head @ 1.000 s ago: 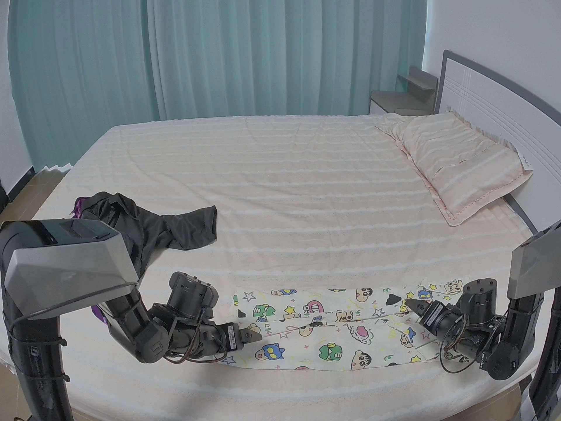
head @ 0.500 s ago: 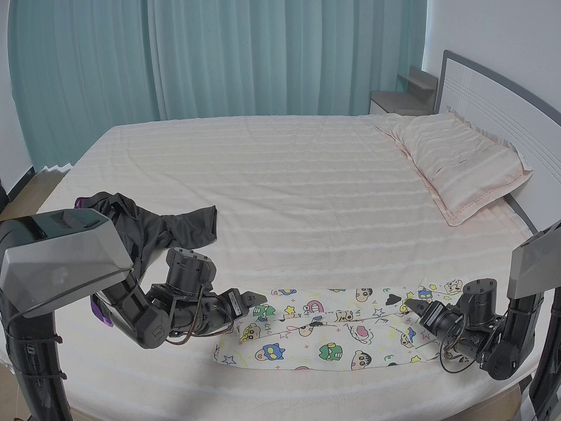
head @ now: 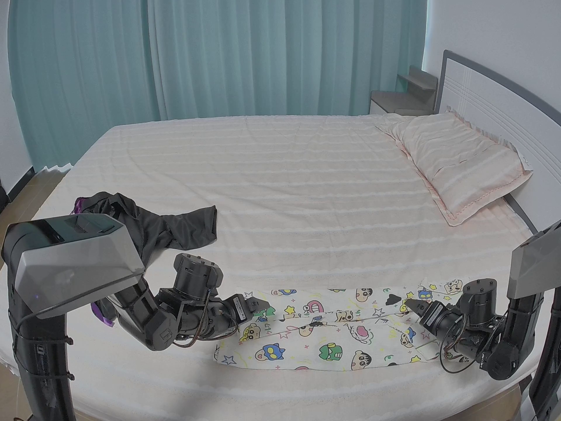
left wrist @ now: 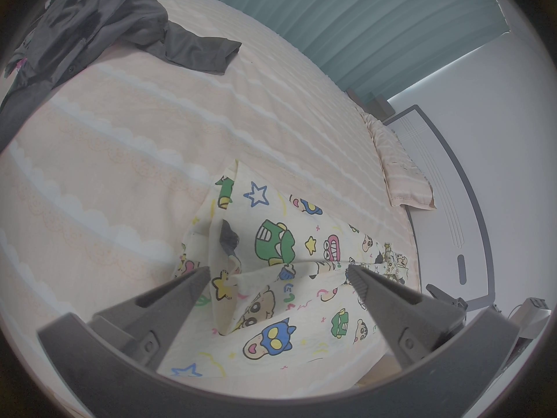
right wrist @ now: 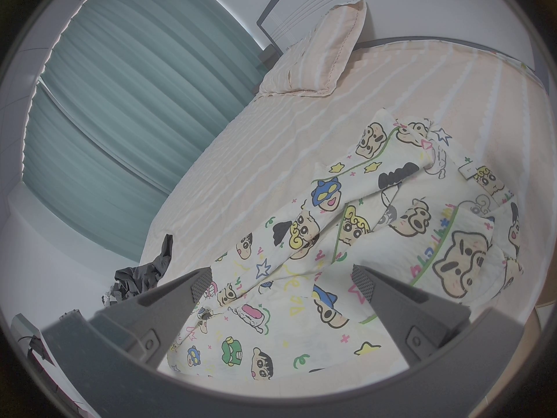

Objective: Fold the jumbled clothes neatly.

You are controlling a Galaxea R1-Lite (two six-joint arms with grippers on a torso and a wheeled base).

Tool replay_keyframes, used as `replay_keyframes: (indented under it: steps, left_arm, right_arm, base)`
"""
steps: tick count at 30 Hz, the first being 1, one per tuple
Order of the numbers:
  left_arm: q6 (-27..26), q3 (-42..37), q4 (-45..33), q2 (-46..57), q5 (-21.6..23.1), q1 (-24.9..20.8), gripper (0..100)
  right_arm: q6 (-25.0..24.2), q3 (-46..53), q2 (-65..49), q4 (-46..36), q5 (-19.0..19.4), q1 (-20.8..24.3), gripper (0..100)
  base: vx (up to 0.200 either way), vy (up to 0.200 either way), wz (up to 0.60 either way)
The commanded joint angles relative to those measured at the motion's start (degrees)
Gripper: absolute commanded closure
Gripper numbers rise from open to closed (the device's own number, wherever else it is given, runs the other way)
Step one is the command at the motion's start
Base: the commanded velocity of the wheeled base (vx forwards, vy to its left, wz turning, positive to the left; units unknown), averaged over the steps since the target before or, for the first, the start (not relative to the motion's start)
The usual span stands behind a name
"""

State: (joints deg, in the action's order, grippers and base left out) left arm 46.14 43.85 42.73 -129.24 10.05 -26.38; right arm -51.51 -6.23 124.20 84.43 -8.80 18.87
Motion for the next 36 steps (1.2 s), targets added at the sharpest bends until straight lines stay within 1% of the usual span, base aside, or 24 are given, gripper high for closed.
replay_keyframes:
  steps: [1,8,12,16,19,21,22,28,30,34,36]
  left_arm:
    - [0.0,0.89,-0.1,-1.01,-0.11,-0.51,100]
    - [-0.09,0.71,-0.1,-0.92,-2.49,-1.22,100]
    - [-0.17,-0.08,-0.19,-0.48,-2.57,-1.22,100]
    - [-0.09,-2.28,-0.01,2.07,-2.57,-1.57,100]
    - [-0.26,-5.71,-0.01,5.32,-2.4,-2.27,100]
    - [-0.35,-5.88,-0.01,5.41,-2.4,-2.27,100]
    - [-1.14,-7.81,0.07,5.67,-2.4,-2.98,100]
    - [-4.31,-9.13,0.07,5.06,-2.66,-2.71,100]
    - [-6.77,-10.54,0.16,4.97,-2.66,-2.8,100]
    - [-9.4,-12.65,0.51,5.06,-2.57,-3.06,100]
    - [-11.78,-13.62,0.51,4.97,-2.66,-3.06,100]
  right_arm:
    - [0.0,-0.01,0.08,0.03,0.01,0.03,0]
    - [-0.09,-0.01,0.08,0.03,0.01,-0.06,0]
    - [-0.09,0.08,0.08,0.03,0.01,0.03,0]
    - [-0.09,0.08,0.08,0.03,0.01,-0.06,0]
    - [-0.09,0.08,-0.01,0.03,0.01,-0.06,0]
    - [-0.09,0.08,0.08,0.03,0.01,-0.06,0]
    - [-0.09,0.08,0.08,0.03,0.01,-0.06,0]
    - [0.0,0.16,0.08,0.03,-0.08,-0.5,0]
    - [0.0,0.16,0.08,0.03,-0.08,-0.68,0]
    - [0.0,0.16,0.08,0.03,0.01,-0.59,0]
    - [0.0,0.16,0.08,0.03,0.01,-0.68,0]
  base:
    - [0.0,0.0,0.0]
    - [0.0,0.0,0.0]
    - [0.0,0.0,0.0]
    - [0.0,0.0,0.0]
    - [0.0,0.0,0.0]
    - [0.0,0.0,0.0]
    - [0.0,0.0,0.0]
    - [0.0,0.0,0.0]
    - [0.0,0.0,0.0]
    - [0.0,0.0,0.0]
    - [0.0,0.0,0.0]
